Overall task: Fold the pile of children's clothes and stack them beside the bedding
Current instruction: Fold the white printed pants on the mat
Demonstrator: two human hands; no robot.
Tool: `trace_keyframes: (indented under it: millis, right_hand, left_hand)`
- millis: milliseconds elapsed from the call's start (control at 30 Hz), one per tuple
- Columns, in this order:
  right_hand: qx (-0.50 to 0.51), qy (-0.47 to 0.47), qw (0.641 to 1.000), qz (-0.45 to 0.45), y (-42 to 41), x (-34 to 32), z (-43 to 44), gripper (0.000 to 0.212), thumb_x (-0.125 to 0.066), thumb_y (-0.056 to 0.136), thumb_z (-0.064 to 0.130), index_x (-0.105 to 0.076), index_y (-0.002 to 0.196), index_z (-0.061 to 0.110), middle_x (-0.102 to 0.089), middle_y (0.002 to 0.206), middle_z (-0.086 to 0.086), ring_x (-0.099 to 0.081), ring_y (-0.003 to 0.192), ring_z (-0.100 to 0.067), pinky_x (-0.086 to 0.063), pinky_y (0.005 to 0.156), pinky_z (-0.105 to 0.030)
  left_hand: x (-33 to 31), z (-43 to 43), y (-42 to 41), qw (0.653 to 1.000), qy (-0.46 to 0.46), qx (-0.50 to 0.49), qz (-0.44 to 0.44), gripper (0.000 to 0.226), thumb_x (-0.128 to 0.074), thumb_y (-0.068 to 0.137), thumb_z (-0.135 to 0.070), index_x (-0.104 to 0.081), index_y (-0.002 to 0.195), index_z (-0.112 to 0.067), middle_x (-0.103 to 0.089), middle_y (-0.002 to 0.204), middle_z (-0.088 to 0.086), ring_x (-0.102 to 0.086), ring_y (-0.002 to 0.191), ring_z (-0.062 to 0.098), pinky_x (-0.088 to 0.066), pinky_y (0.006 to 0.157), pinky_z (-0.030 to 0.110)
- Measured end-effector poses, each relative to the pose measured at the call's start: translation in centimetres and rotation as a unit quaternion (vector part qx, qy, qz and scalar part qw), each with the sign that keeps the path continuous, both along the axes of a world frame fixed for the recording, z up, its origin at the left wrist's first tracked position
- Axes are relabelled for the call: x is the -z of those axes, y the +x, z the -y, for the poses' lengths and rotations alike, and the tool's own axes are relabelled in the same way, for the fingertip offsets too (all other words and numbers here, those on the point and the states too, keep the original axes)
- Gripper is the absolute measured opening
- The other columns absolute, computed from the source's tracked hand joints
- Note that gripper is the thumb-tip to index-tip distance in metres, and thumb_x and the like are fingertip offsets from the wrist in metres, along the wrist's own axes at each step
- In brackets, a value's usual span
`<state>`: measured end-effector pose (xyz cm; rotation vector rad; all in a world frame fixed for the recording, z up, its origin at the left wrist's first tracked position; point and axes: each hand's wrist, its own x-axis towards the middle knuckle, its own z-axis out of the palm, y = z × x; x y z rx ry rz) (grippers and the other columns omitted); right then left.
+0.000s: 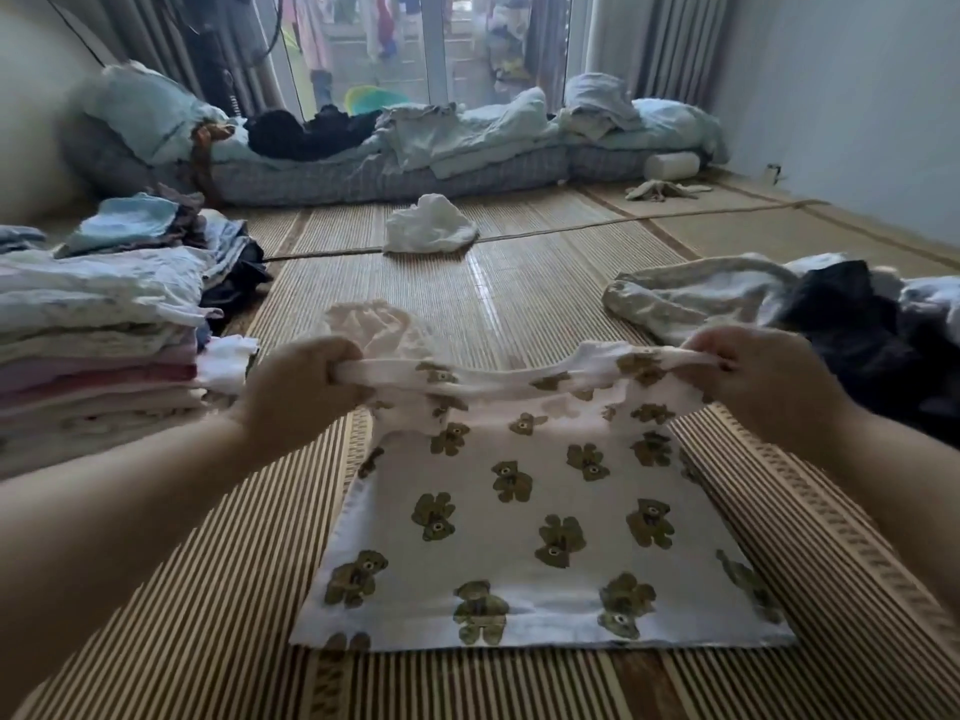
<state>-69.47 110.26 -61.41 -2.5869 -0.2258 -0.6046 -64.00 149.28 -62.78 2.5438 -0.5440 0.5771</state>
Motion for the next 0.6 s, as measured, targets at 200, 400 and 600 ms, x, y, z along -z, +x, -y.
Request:
trace_keyframes:
  millis: [200, 400, 600]
  right_hand:
    - [-0.041, -0.081, 0.971, -0.220, -10.1, 4.1, 0.8, 0.026, -0.071, 0.077, 0.006, -0.064, 0.079, 0.032, -0.065, 0.083, 0.017, -0.062, 0.076, -0.003, -0.054, 0.068, -0.026]
    - [0.008, -0.031, 0.979, -0.200, -11.1, 3.6, -1.0, 0.026, -0.058, 0.081, 0.014, -0.055, 0.077, 0.039, -0.065, 0.086, 0.013, -0.061, 0.074, -0.004, -0.047, 0.059, -0.020]
    - [0.010, -0.196, 0.915, -0.353, -8.5, 5.2, -6.7, 0.047, -0.028, 0.099, 0.051, -0.042, 0.138, 0.029, -0.048, 0.142, -0.006, -0.049, 0.124, -0.027, -0.041, 0.098, -0.040]
  left_hand:
    - [4.8, -3.2, -8.7, 0.963, 0.154, 0.141, -0.172, 0.026, -0.076, 0.073, -0.020, -0.057, 0.069, -0.037, -0.063, 0.092, -0.024, -0.059, 0.088, -0.006, -0.049, 0.077, 0.011]
    - [4.0, -1.7, -9.0, 0.961, 0.139, 0.092, -0.219, 0.015, -0.047, 0.075, -0.050, -0.060, 0.081, -0.044, -0.055, 0.116, -0.028, -0.048, 0.108, -0.006, -0.041, 0.084, 0.015]
    - [5.1, 0.9, -7.1, 0.908, 0.289, 0.062, -0.296, 0.064, -0.042, 0.090, -0.063, -0.022, 0.148, -0.042, -0.015, 0.159, -0.012, -0.013, 0.146, 0.009, -0.014, 0.116, 0.031]
